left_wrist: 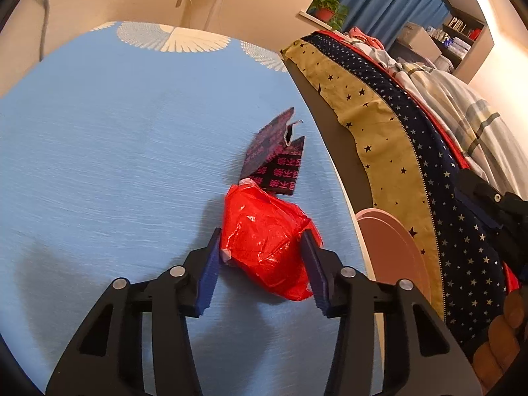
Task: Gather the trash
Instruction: 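Grasp the dark red patterned wrapper with the right gripper while the left grasps the red bag, then carry the red bag and patterned wrapper over the pink bin, then open both grippers to drop the red bag and wrapper into the bin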
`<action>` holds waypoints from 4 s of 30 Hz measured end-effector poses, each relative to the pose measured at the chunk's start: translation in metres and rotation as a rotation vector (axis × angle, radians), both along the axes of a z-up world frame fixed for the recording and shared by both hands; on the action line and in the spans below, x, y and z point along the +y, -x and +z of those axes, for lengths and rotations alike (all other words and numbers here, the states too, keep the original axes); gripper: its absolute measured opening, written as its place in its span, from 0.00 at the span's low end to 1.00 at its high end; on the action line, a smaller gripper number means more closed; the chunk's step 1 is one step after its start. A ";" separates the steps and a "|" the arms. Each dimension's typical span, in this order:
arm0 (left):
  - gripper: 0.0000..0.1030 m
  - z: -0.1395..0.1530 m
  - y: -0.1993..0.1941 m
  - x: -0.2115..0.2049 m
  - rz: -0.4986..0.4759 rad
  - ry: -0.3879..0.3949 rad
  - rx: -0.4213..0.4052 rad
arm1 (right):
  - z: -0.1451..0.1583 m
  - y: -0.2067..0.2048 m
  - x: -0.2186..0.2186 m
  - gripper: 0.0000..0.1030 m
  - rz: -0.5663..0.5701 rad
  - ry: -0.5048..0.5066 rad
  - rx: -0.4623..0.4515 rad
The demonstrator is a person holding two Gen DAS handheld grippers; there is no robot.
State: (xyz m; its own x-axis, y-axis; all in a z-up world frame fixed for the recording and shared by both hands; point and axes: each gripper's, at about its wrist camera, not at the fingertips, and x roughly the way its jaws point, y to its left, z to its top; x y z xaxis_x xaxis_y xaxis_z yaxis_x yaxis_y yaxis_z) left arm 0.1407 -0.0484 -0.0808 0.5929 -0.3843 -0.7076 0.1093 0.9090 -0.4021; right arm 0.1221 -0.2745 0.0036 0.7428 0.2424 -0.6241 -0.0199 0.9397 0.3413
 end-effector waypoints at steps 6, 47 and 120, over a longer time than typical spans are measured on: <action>0.42 0.005 0.009 0.025 0.081 -0.040 -0.008 | -0.004 -0.002 0.016 0.24 0.027 0.009 0.007; 0.41 0.013 0.015 0.082 0.287 -0.184 -0.037 | -0.056 -0.071 0.119 0.04 0.167 0.081 0.046; 0.21 0.023 0.044 -0.151 -0.268 -0.177 -0.178 | -0.030 0.052 -0.090 0.04 -0.273 0.120 0.168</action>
State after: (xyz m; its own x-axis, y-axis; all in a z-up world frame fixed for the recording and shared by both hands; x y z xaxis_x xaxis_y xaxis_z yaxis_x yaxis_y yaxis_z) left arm 0.0966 -0.1991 -0.0576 0.6072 -0.4235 -0.6722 0.4073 0.8924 -0.1943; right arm 0.0701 -0.3648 -0.0267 0.6542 -0.0344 -0.7556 0.2856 0.9362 0.2047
